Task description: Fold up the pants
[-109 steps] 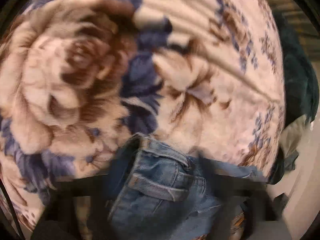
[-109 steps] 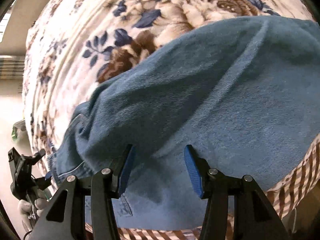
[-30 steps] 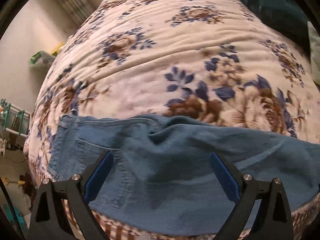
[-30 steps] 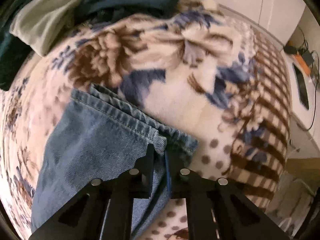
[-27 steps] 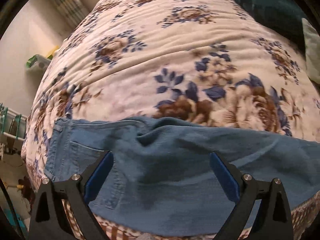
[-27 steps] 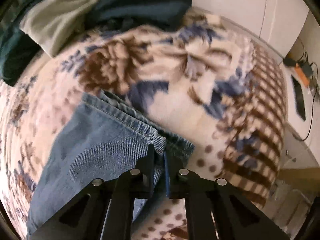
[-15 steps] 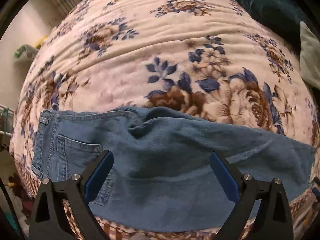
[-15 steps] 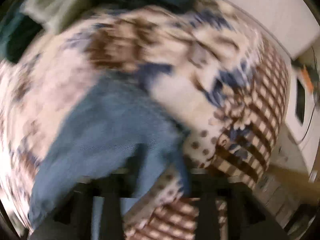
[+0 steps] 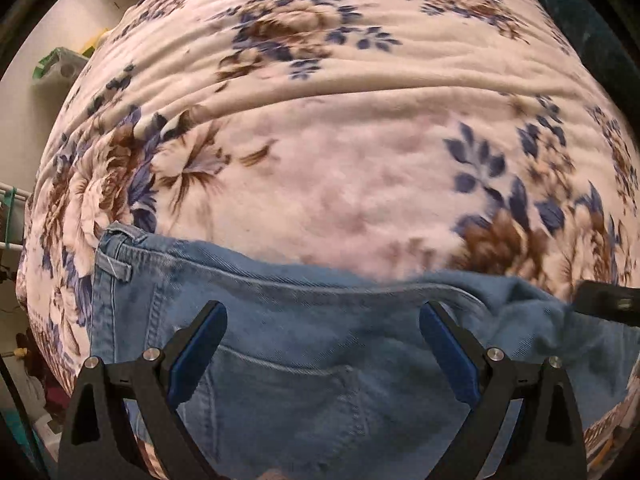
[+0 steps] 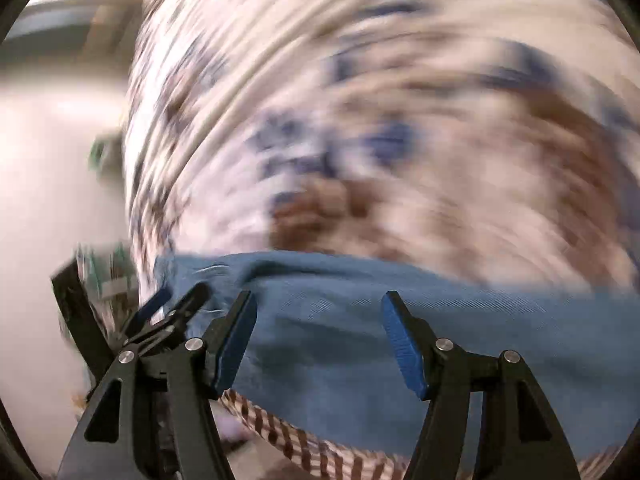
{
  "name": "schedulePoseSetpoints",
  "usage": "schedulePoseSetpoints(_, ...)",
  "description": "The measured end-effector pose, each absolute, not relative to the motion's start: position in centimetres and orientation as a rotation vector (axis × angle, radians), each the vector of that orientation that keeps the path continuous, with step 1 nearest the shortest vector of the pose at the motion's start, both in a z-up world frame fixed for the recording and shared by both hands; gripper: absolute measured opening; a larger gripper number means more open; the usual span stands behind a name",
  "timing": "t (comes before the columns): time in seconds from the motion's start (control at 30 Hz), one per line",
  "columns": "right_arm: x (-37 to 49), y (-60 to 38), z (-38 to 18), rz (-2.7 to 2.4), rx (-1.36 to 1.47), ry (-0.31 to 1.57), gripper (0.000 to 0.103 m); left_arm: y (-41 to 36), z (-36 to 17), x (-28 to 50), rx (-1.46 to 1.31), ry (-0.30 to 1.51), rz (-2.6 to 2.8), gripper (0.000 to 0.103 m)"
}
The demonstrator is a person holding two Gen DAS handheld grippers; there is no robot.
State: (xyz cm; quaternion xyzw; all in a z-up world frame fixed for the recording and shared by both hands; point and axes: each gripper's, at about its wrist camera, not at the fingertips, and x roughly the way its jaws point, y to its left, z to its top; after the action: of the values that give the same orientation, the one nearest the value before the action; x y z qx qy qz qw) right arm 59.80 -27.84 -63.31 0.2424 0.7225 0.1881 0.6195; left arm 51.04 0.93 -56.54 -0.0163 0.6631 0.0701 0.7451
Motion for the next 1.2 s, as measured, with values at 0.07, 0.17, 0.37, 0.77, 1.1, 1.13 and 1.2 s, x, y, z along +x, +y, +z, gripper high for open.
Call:
schedulePoseSetpoints(0.07, 61.1, -23.5, -64.5, 0.51, 0.402, 1.714, 0.067, 1.8, -57.1, 51.3, -0.043, 1.464, 0.161, 0.099)
schedulePoseSetpoints(0.17, 61.4, -19.5, -66.5, 0.533, 0.144, 1.794, 0.067, 2.8, -58.4, 51.5, -0.068, 1.499, 0.161, 0.099)
schedulePoseSetpoints(0.37, 60.2, -18.9, -67.9, 0.601, 0.107, 1.887, 0.066, 3.1, -60.0, 51.7, -0.084, 1.53, 0.141, 0.099)
schedulePoseSetpoints(0.77, 59.3, -24.2, -66.7, 0.461, 0.339, 1.8, 0.003, 4.3, -60.0, 51.9, -0.15, 1.516, 0.166, 0.099)
schedulePoseSetpoints(1.1, 61.7, -23.4, -66.3, 0.597, 0.44, 1.783, 0.068, 5.7, -60.6, 52.7, -0.129, 1.527, 0.194, 0.099)
schedulePoseSetpoints(1.13, 62.0, -22.7, -67.1, 0.618, 0.446, 1.811, 0.068, 5.8, -60.7, 52.8, -0.127, 1.528, 0.194, 0.099)
schedulePoseSetpoints(1.2, 62.2, -21.3, -69.1, 0.683, 0.469, 1.883, 0.068, 6.0, -61.0, 53.4, -0.111, 1.531, 0.193, 0.099)
